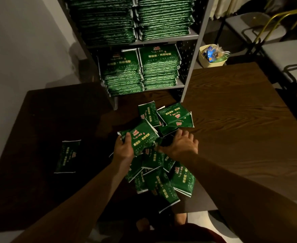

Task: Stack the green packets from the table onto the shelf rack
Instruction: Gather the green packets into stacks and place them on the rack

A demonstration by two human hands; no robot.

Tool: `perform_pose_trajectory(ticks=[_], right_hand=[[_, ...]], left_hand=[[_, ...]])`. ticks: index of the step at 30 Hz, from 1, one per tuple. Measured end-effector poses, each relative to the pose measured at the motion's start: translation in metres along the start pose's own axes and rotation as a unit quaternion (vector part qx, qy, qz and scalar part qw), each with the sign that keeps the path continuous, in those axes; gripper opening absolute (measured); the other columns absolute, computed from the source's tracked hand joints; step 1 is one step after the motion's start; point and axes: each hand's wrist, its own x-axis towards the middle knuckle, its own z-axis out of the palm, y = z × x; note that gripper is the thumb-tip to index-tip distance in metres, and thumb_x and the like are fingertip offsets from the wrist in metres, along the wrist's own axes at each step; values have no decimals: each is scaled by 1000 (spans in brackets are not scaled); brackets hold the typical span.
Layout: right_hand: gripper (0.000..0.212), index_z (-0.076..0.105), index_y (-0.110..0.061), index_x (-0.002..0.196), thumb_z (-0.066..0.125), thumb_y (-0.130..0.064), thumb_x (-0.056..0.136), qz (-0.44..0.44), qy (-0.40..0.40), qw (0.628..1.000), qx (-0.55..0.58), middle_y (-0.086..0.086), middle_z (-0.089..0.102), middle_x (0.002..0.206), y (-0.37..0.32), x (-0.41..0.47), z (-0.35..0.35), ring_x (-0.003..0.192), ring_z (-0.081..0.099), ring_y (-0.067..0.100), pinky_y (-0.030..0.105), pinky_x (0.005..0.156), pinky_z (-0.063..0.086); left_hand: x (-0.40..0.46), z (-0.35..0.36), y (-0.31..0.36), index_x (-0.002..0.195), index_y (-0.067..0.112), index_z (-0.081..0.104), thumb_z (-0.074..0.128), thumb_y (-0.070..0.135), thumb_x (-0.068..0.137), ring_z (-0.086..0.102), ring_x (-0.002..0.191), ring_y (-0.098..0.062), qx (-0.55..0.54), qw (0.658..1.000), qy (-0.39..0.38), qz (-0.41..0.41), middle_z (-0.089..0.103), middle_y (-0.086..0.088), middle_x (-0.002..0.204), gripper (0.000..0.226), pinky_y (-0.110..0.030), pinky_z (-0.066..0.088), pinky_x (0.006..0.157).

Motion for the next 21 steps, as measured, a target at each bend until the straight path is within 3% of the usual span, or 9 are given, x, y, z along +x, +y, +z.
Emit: perform_pose_trajectory(ticks=[1,3,5,8,10,12,15,19,21], right_hand=[[126,12,-6,154,57,-87,69,-1,2,1000,-21,20,24,157,-6,3,2,145,24,38,53,118,24],[123,16,-6,150,64,-83,67,-2,22,999,-28,18,31,152,-10,8,7,140,30,36,53,115,28],[118,20,-6,148,69,-78,68,7,33,999,7,16,38,148,-11,14,10,138,35,35,52,114,29],[96,36,-8,142,69,-70,76,12,43,998,54,14,48,142,-7,22,9,134,40,34,48,113,31],[82,45,-12,138,70,-64,79,13,42,996,78,13,48,140,-2,27,6,132,40,33,46,112,35],[70,52,-16,132,74,-57,80,10,39,991,125,11,52,136,4,32,6,127,47,31,46,108,43],[43,63,-15,117,77,-38,83,11,21,963,268,6,68,114,12,37,3,97,66,21,37,81,58],[17,69,-17,98,77,-26,86,27,-17,911,410,4,73,93,23,34,-15,78,72,17,30,67,59],[18,70,-13,100,76,-22,87,35,-42,880,473,8,75,93,32,29,-23,77,73,20,31,65,58]], left_hand=[[0,-2,-2,152,17,37,46,55,100,51,133,-38,-13,1000,-1,-13,46,-13,153,65,-55,49,104],[-3,-4,-3,154,21,33,48,47,102,56,126,-39,-46,999,-17,-23,43,-14,153,60,-48,62,80],[-2,-8,-3,155,28,31,48,43,104,59,122,-37,-68,997,-30,-36,39,-13,156,56,-38,63,61],[3,-15,-6,153,26,34,48,43,104,60,120,-36,-70,997,-27,-31,44,-14,153,53,-31,60,56],[3,-16,-5,152,22,35,47,42,104,63,116,-34,-73,997,-19,-23,49,-14,147,53,-32,61,56],[1,-17,-4,151,21,35,47,49,102,65,113,-33,-63,998,-9,-7,54,-12,142,58,-40,64,68],[1,-19,-2,150,27,35,49,69,87,60,123,-33,-14,1000,-12,16,50,-8,147,76,-54,56,95],[1,-19,6,147,20,38,54,51,98,61,120,-32,-53,998,-7,23,54,-8,141,61,-43,59,85],[11,-18,1,151,25,34,57,57,93,57,127,-35,-53,998,-6,13,50,-8,149,70,-50,55,95]])
